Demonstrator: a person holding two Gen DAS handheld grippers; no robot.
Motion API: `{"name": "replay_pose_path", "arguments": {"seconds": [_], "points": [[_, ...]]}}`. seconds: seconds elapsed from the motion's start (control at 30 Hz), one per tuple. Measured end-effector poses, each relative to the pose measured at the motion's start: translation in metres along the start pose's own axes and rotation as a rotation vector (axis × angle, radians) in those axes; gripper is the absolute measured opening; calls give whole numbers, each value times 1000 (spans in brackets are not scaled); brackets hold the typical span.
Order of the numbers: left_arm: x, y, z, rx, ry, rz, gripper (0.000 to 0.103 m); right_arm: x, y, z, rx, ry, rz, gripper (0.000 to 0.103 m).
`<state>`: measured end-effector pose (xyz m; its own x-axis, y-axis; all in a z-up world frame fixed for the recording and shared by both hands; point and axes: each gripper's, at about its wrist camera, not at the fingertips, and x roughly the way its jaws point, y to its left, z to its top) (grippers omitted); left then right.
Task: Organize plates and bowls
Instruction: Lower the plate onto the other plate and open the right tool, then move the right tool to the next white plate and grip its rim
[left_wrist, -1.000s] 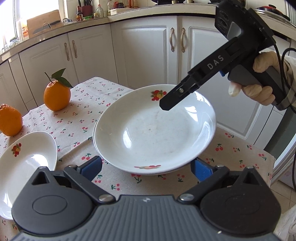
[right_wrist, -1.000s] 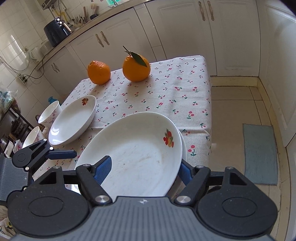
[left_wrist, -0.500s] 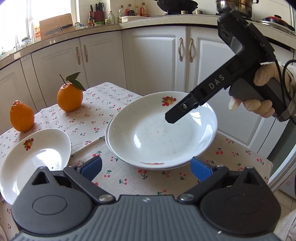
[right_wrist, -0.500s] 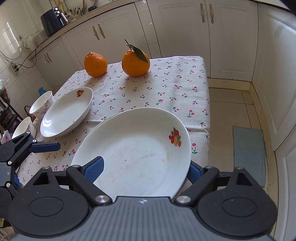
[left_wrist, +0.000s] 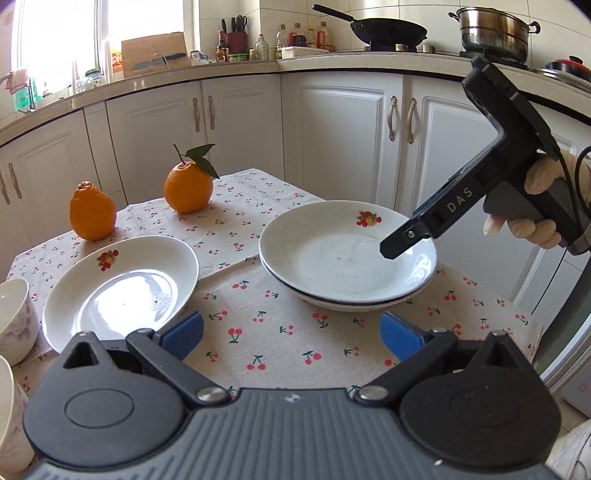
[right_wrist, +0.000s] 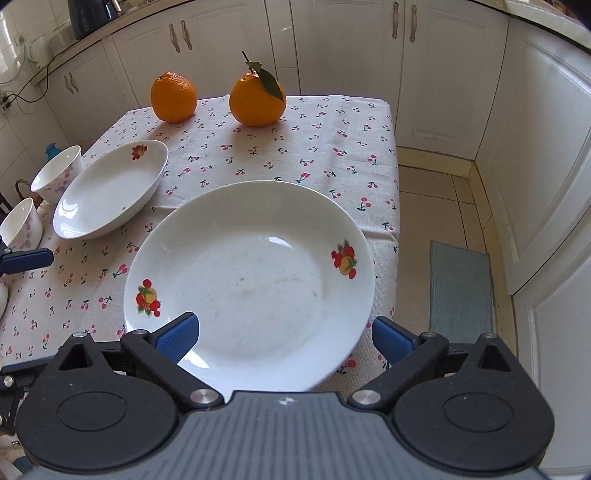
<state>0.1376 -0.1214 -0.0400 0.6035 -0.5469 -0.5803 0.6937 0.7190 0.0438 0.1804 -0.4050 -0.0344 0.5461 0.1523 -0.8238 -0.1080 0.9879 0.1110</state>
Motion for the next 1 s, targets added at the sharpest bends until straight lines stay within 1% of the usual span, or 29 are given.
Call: {"name": "replay_pose_path", "arguments": {"seconds": [0.13, 0.2, 0.3, 0.37, 0.47, 0.57, 0.73, 0.87, 1.0], "points": [[-8, 6, -5, -38, -8, 37, 102, -15, 18, -3, -56, -45, -29, 103], [-9, 9, -8, -57, -7, 76, 102, -22, 30, -4, -93, -72, -32, 103], [-8, 15, -13, -88, 9, 161, 102, -30, 50, -2, -156, -106, -34, 103], [-6, 22, -17, -122, 25, 233, 102, -33, 63, -1, -198, -123, -30, 103], [2, 36, -24, -184, 59, 331, 102, -33, 78, 3, -238, -136, 0, 103], [14, 51, -30, -249, 107, 408, 102, -28, 88, 11, -252, -133, 32, 103], [27, 68, -34, -309, 133, 445, 102, -12, 100, 28, -290, -120, 81, 103], [39, 76, -33, -345, 147, 444, 102, 4, 108, 43, -329, -97, 118, 103], [46, 81, -32, -376, 139, 428, 102, 20, 113, 59, -364, -74, 146, 103]]}}
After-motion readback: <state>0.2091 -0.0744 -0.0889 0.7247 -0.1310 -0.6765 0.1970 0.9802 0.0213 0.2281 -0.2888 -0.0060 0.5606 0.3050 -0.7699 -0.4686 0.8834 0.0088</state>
